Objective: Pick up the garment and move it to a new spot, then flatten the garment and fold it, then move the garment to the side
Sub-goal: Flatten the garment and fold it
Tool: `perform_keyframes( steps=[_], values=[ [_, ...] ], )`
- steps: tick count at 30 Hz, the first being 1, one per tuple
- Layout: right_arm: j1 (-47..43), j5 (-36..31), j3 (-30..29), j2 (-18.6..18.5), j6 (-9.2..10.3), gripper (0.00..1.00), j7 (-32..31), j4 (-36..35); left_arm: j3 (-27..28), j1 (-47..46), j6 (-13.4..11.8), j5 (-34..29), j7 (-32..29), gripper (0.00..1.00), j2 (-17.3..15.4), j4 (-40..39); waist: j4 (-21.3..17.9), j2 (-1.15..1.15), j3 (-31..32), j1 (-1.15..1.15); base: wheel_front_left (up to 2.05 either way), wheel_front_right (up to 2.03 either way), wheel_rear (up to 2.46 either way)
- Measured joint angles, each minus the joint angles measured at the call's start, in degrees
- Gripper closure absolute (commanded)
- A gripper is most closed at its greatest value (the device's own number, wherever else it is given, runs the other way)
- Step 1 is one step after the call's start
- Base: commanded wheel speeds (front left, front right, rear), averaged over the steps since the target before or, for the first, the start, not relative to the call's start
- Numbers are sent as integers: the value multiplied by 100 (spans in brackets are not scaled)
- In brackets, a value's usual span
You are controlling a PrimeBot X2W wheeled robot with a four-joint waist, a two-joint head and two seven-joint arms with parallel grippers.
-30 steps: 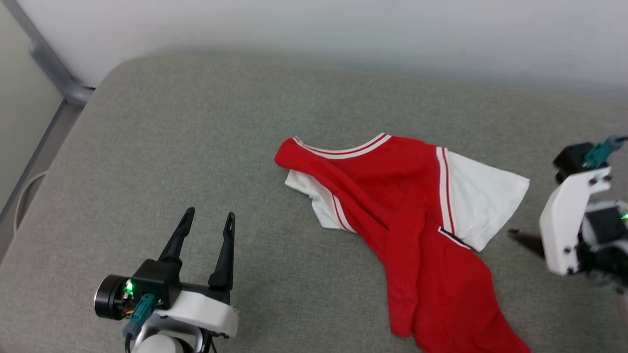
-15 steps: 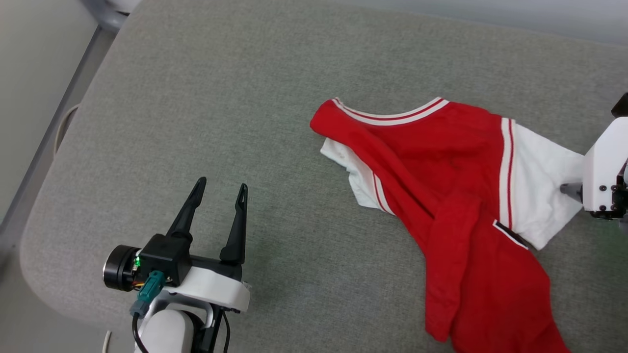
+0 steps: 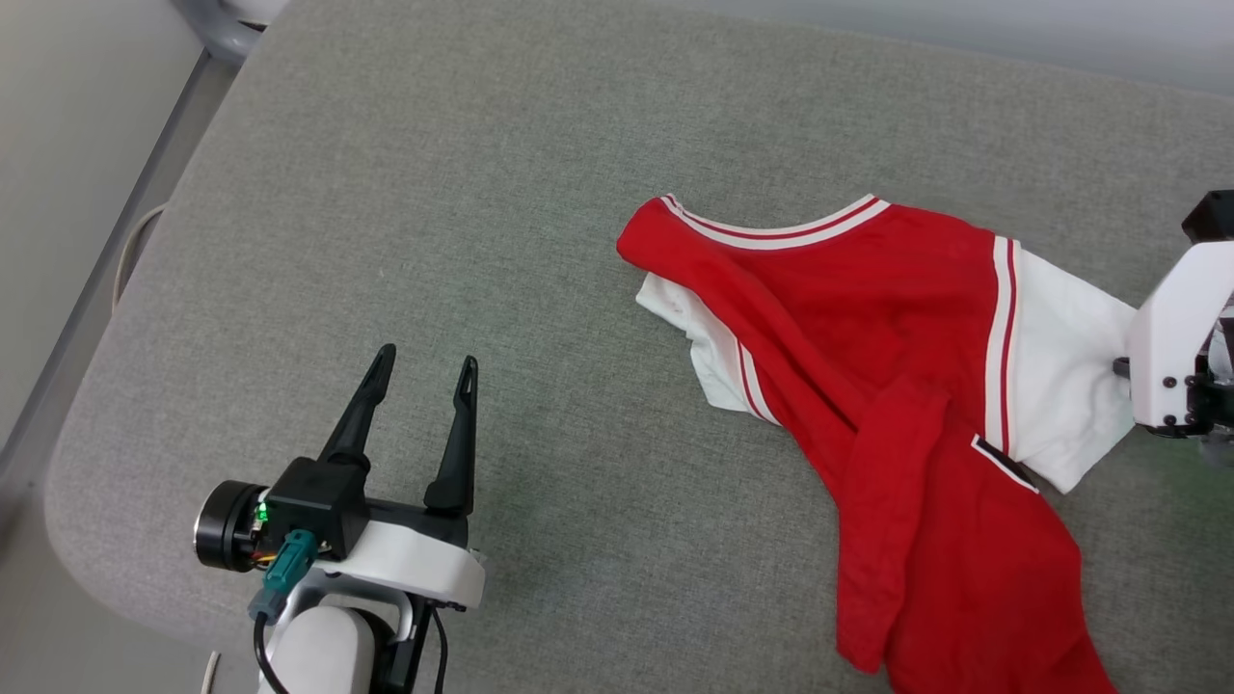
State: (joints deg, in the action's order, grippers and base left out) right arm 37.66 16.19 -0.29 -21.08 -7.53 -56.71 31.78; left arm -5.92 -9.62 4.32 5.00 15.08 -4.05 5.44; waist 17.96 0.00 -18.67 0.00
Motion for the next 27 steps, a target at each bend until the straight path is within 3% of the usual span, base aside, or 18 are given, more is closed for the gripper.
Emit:
perform_keyframes(
  steps=[4, 19, 25, 26, 27],
  values=[
    [-14, 84, -16, -199, -2, 100, 163, 90, 63, 28, 12, -31, 0, 0, -5, 4, -103, 0, 91, 0, 0, 0, 0],
    [-268, -381, -308, -1581, -1, 100, 516, 313, 100, 85, 97, -87, 0, 0, -16, -31, -421, 0, 100, 0, 0, 0, 0],
    [-275, -780, -559, -1661, -1, 100, 800, 541, 114, 71, 120, -125, 0, 0, -42, -25, -451, 0, 75, 0, 0, 0, 0],
    [-274, -824, -588, -1639, -1, 64, 883, 558, 118, 71, 122, -129, 0, 0, -45, -24, -461, 0, 77, 0, 0, 0, 0],
    [-273, -872, -584, -1613, -1, 0, 962, 565, 122, 69, 122, -132, 0, 0, -47, -16, -470, 0, 84, 0, 0, 0, 0]
  ],
)
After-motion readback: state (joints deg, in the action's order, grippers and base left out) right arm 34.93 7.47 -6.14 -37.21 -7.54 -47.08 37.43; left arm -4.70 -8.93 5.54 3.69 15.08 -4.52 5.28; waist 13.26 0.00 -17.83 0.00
